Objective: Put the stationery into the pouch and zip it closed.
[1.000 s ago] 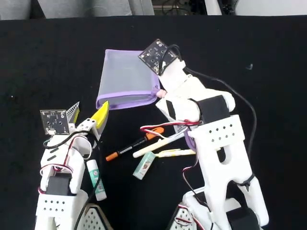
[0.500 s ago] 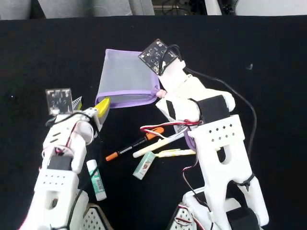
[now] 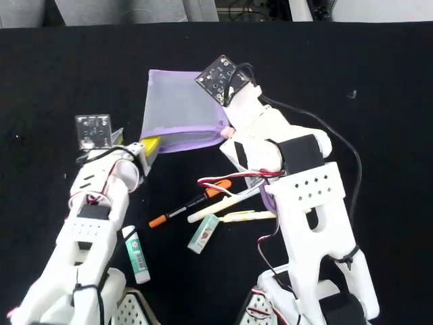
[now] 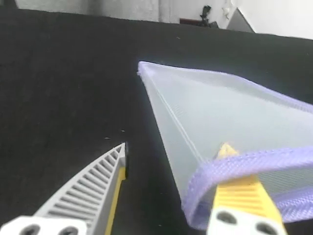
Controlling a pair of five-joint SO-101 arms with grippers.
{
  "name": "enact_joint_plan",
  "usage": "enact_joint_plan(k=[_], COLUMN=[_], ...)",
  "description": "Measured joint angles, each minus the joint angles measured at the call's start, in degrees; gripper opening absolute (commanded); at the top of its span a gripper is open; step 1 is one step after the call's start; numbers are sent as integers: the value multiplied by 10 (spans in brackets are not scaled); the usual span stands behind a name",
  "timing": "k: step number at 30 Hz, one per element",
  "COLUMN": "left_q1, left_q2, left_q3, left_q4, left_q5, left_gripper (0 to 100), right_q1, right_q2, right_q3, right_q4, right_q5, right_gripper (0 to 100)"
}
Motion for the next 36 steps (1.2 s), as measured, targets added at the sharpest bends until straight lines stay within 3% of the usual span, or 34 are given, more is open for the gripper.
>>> enact_joint_plan(k=[5,14,21,25,31,36], left_q1=[13,17,18,18,18,1], left_q2=[87,204,206,206,206,206], left_q3=[-53,-148,-176,-178,-244,-352], left_q4=[-16,-16,-16,-12,124,287], left_q5=[0,0,0,0,0,0], left_gripper=[262,23,29,29,29,28], right_q1=[0,0,0,0,0,0], right_q2=[0,0,0,0,0,0], right_q3=[0,0,0,0,0,0], right_q4=[0,0,0,0,0,-1], right_q5=[0,0,0,0,0,0], right_gripper=[11,12,15,110,296,352])
